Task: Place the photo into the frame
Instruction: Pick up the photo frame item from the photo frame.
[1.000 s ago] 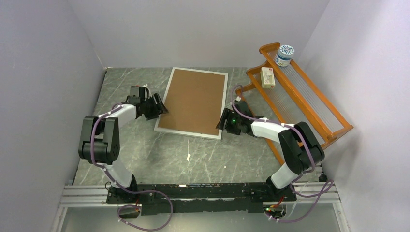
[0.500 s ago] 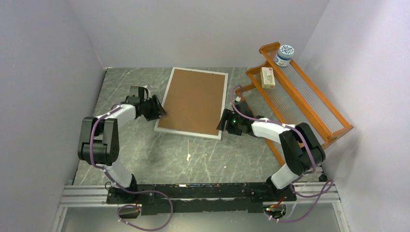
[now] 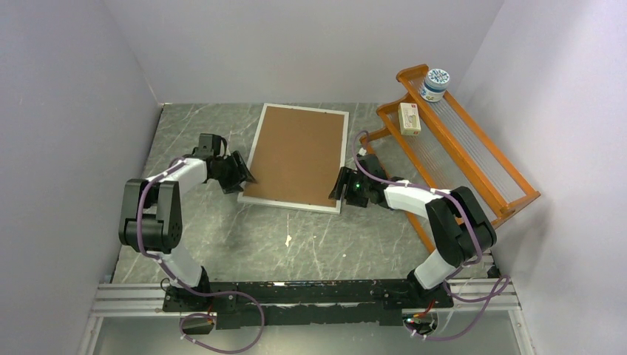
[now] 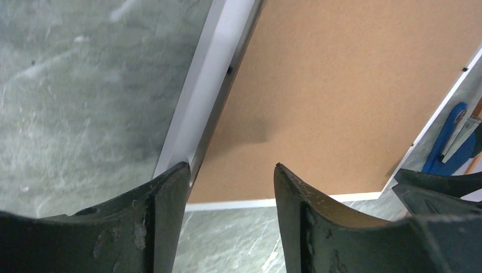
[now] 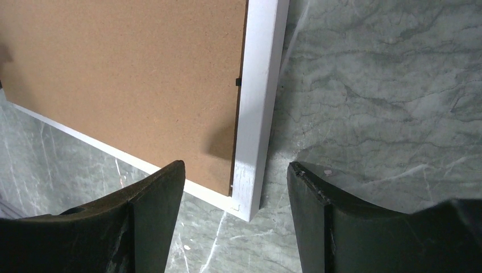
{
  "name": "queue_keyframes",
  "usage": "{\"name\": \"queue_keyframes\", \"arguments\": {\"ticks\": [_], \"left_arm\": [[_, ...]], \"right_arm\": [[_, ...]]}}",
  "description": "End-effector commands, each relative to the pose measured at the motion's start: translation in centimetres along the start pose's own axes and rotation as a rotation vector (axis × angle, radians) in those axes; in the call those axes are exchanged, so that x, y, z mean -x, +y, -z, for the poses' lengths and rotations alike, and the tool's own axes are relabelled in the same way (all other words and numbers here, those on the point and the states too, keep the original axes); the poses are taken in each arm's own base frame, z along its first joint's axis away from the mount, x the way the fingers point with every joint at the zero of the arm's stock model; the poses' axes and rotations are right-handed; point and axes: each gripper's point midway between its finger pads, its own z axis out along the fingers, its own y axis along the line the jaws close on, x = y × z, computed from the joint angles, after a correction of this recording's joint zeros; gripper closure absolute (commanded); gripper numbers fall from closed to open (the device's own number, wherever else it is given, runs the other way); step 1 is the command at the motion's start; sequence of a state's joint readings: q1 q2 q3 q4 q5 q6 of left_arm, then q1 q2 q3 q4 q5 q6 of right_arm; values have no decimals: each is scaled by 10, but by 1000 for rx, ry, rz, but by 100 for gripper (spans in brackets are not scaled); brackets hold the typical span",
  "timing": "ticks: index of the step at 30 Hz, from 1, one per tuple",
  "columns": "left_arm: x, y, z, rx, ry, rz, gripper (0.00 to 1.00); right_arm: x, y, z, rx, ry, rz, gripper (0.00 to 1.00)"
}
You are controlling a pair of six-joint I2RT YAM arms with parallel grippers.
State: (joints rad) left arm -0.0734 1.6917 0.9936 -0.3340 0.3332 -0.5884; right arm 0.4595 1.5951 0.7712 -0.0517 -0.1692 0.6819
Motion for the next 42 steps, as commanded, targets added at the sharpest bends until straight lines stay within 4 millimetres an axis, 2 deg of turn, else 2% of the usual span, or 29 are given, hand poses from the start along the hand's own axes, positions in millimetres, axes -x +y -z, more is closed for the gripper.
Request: {"name": "queue_keyframes", "arguments": {"ticks": [1,3,7,13,20,26,30,33,34,42], "left_arm": [[-14,7,17,61,39,22,36],[-17,2,16,28,47,26,35],[-29,-4,7,-28,113,65,40],[-40,-6,0,-80,157,126,44],[-33,-28,11,-346,131,163,51],[-28,-54,24,-527,109,122,54],[-27,-69,30,-643,128,154,58],[-27,-75,35,-686,131,167,62],[-21,-72,37,-689,111,180,63],[-14,-78,43,-731,93,205,58]], "right_arm": [[-1,2,-3,14,6,-4,30],[-1,2,-3,16,6,-5,30],[-1,2,-4,16,7,-8,30],[-3,2,-5,23,14,-11,30],[-11,2,-8,38,41,-22,30],[-8,8,-8,74,28,-19,30],[-7,9,-6,76,21,-20,30],[-7,9,-5,79,19,-21,31],[-7,10,-4,83,17,-22,31],[-10,15,-4,121,26,-11,31]]}}
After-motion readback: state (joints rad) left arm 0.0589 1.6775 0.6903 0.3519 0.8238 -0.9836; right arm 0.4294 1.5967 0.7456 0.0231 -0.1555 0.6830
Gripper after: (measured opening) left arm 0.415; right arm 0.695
